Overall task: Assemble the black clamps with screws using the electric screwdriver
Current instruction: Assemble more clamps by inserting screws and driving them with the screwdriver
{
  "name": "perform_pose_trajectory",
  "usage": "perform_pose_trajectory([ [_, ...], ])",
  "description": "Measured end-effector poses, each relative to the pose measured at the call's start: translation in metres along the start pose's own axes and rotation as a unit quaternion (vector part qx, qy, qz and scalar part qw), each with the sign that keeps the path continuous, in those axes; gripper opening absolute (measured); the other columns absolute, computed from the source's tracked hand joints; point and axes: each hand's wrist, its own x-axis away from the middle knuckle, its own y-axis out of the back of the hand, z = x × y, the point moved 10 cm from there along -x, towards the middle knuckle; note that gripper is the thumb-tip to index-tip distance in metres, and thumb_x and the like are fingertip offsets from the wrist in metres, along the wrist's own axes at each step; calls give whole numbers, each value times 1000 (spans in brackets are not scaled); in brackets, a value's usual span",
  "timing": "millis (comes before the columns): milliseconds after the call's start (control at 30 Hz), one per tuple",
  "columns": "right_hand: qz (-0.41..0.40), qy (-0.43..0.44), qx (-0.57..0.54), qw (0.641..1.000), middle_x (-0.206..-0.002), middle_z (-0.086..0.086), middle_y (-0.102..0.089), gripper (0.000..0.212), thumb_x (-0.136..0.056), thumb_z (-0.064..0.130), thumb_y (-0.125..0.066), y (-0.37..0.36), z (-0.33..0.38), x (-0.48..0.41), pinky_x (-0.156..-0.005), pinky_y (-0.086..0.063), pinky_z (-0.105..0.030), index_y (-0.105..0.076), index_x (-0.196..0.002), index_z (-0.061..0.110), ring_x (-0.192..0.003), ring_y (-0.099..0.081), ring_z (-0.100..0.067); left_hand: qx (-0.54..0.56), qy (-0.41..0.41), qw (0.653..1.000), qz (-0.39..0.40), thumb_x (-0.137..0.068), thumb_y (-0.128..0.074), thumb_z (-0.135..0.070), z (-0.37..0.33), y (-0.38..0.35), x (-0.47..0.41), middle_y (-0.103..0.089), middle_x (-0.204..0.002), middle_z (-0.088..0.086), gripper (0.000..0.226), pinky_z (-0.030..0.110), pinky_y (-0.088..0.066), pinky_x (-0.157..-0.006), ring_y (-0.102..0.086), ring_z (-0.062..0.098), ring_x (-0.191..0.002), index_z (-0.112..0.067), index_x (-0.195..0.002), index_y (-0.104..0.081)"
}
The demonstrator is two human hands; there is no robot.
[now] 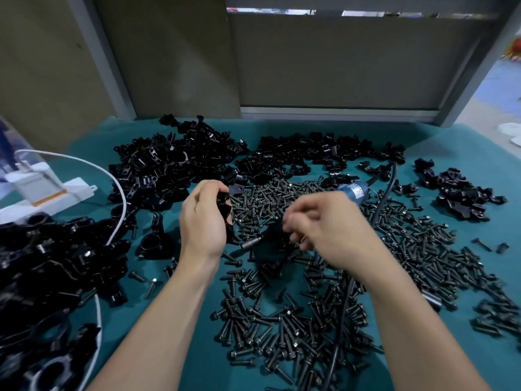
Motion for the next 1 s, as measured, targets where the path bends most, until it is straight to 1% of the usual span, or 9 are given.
perform_pose_trajectory([
  [133,-82,-7,-230,970,-76,-1,-74,34,-104,1,-53,16,-16,-4,-58,-49,-21,-80,-97,22,-64,-61,-14,-15,-29,999,13,-90,-45,-45,-6,-7,2,-56,-72,0,28,42,-41,-70,-52,20,-69,-27,-78,-63],
  [267,-7,-17,-257,966,-74,3,-68,43,-104,-1,-51,-10,-17,-8,-52,-42,-18,-82,-97,28,-62,-55,-6,-44,-39,997,45,-83,-46,-47,-7,-19,8,-62,-77,-7,29,44,-43,-77,-55,24,-82,-29,-79,-68],
  [367,-8,-19,-313,950,-75,-5,-74,20,-99,0,-62,-19,-14,-8,-44,-40,-20,-73,-108,13,-53,-55,-10,-53,-45,996,61,-85,-47,-38,-8,-25,10,-63,-78,-11,24,37,-42,-76,-56,15,-80,-28,-79,-68],
  [433,-21,-23,-354,935,-74,-11,-75,2,-95,5,-71,-21,-12,-7,-40,-41,-21,-70,-94,6,-47,-56,-13,-60,-47,995,66,-87,-48,-36,-9,-26,11,-63,-79,-14,22,33,-42,-75,-56,6,-78,-28,-79,-67],
  [567,-32,-35,-377,925,-61,-10,-68,24,-90,16,-78,-25,-17,-6,-38,-38,-20,-68,-69,11,-43,-53,-12,-33,-22,997,71,-80,-52,-45,-8,-30,14,-61,-76,-7,27,38,-40,-64,-52,15,-74,-22,-77,-65],
  [700,-39,-18,-445,895,-68,-9,-70,5,-81,8,-81,-21,-17,-5,-47,-47,-19,-79,-76,10,-53,-59,-11,12,30,999,39,-83,-52,-35,5,-28,19,-61,-73,5,26,32,-42,-56,-53,17,-63,-21,-69,-68],
  [800,-35,-1,-496,868,-78,-12,-73,12,-83,1,-76,-17,-15,-6,-58,-54,-20,-82,-86,10,-63,-66,-14,40,44,997,44,-88,-49,-26,8,-31,20,-63,-68,6,30,25,-42,-48,-54,14,-55,-21,-68,-71],
  [900,-58,17,-471,880,-78,-14,-73,16,-93,-6,-67,-14,-12,-6,-53,-52,-22,-78,-94,6,-60,-64,-16,39,43,997,47,-90,-46,-22,5,-32,19,-68,-69,8,36,23,-43,-47,-57,12,-55,-20,-67,-73],
  [1000,-81,47,-420,903,-73,-17,-73,11,-91,-7,-70,-15,-5,-5,-50,-53,-25,-73,-92,3,-57,-66,-19,15,40,998,41,-82,-46,-32,6,-30,18,-75,-80,6,35,32,-51,-63,-69,17,-74,-21,-65,-74],
])
